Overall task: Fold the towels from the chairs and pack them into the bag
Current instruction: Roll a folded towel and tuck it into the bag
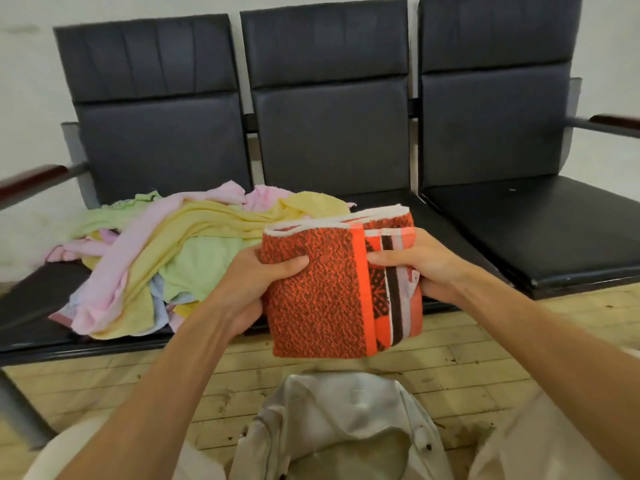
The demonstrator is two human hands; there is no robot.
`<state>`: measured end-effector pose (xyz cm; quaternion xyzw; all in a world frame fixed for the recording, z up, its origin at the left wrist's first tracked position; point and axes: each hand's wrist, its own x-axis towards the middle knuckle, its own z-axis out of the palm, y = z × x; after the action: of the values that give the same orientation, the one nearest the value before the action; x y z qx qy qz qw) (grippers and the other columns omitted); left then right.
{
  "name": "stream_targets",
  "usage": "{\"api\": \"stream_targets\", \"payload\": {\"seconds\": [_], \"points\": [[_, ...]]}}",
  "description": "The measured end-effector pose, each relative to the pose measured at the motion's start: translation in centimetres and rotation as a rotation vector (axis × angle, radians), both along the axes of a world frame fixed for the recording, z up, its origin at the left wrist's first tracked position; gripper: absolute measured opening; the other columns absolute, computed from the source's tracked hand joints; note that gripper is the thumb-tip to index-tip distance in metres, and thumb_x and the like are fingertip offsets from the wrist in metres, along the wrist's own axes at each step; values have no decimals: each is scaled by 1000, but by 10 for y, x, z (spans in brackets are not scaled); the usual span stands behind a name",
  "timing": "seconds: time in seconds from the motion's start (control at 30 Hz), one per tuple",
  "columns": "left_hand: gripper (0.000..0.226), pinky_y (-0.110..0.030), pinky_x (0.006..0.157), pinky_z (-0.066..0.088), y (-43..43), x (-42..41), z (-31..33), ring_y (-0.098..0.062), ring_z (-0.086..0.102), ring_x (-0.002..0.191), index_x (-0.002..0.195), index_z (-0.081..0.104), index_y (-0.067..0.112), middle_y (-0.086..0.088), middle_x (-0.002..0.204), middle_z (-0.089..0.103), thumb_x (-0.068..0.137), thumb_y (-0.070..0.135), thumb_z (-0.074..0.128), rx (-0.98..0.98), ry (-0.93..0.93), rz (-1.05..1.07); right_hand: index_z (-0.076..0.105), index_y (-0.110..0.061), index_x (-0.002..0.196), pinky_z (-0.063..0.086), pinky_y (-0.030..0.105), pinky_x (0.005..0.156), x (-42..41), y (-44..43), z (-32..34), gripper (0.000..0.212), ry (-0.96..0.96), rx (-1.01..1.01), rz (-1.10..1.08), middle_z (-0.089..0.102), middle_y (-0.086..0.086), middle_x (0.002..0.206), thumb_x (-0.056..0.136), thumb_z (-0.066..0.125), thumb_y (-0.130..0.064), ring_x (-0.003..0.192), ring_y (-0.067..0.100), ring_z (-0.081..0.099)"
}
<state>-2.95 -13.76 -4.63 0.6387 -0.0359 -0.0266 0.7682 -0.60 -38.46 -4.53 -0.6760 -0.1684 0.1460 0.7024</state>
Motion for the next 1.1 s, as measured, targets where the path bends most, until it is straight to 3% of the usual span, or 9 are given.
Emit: {"api": "stream_targets", "payload": {"seconds": [0.1, 0.23, 0.43, 0.6, 0.7, 0.8, 0.9, 1.03, 1.1], "points": [[15, -20, 64, 54, 3, -2, -5, -12, 68, 76, 91, 70, 9, 0, 83, 75, 78, 3, 69, 178, -10, -71, 65, -5, 115, 59, 33, 77, 2, -7, 0, 36, -22, -91, -40, 73, 16, 104, 79, 70, -2, 91, 26, 72], [22, -17, 55, 48, 5, -10, -6, 5, 63, 71, 107, 63, 32, 22, 80, 70, 93, 15, 58, 483, -142, -138, 67, -7, 113, 59, 34, 80, 2, -16, -2, 36, -68, -110, 8, 73, 16, 104, 79, 66, 4, 91, 25, 72], [34, -28, 78, 55, 3, -18, 1, -15, 65, 95, 104, 75, 32, -4, 106, 72, 77, 13, 66, 327, -232, -245, 76, -4, 94, 59, 36, 82, -7, -29, 3, 19, -146, -76, 99, 70, 18, 113, 77, 67, -4, 100, 33, 69], [47, -20, 66, 55, 0, -19, 2, -18, 71, 84, 71, 79, 19, -6, 90, 75, 81, -18, 53, 249, -123, -292, 79, -9, 79, 59, 42, 85, -6, -33, 3, 12, -119, -94, 96, 68, 11, 121, 73, 70, -5, 108, 34, 66], [46, -22, 69, 54, 8, -17, 0, -19, 69, 89, 77, 79, 15, -8, 95, 74, 82, -21, 51, 231, -66, -339, 77, -5, 89, 58, 40, 86, 0, -37, -1, 18, -79, -126, 177, 64, 18, 126, 78, 67, 6, 110, 38, 64], [24, -27, 81, 54, 14, -18, 3, -26, 65, 102, 97, 77, 10, -17, 114, 68, 73, 12, 74, 153, -46, -485, 74, -1, 98, 55, 40, 90, -1, -39, 2, 36, 66, -17, 264, 58, 28, 126, 73, 73, -26, 109, 39, 61], [30, -30, 78, 54, 8, -21, 7, -25, 67, 93, 82, 79, 13, -15, 105, 72, 80, 40, 65, 129, -4, -359, 73, 4, 93, 51, 45, 97, -5, -30, 4, 80, 149, -23, 174, 59, 27, 127, 80, 51, -72, 118, 43, 58], [22, -25, 70, 57, -1, -18, 5, -19, 69, 85, 86, 79, 18, -7, 98, 74, 78, 22, 59, 132, -18, -225, 67, -5, 60, 55, 40, 81, -9, -12, 3, 55, -16, -176, -104, 73, 16, 94, 91, 48, -47, 88, 32, 70], [34, -28, 74, 58, 1, -16, 5, -21, 69, 91, 106, 74, 27, -7, 105, 72, 77, 14, 64, 99, -63, -232, 60, -7, 68, 53, 31, 63, -8, -8, 3, 37, -57, -138, -145, 70, 6, 72, 91, 56, -36, 67, 20, 67]]}}
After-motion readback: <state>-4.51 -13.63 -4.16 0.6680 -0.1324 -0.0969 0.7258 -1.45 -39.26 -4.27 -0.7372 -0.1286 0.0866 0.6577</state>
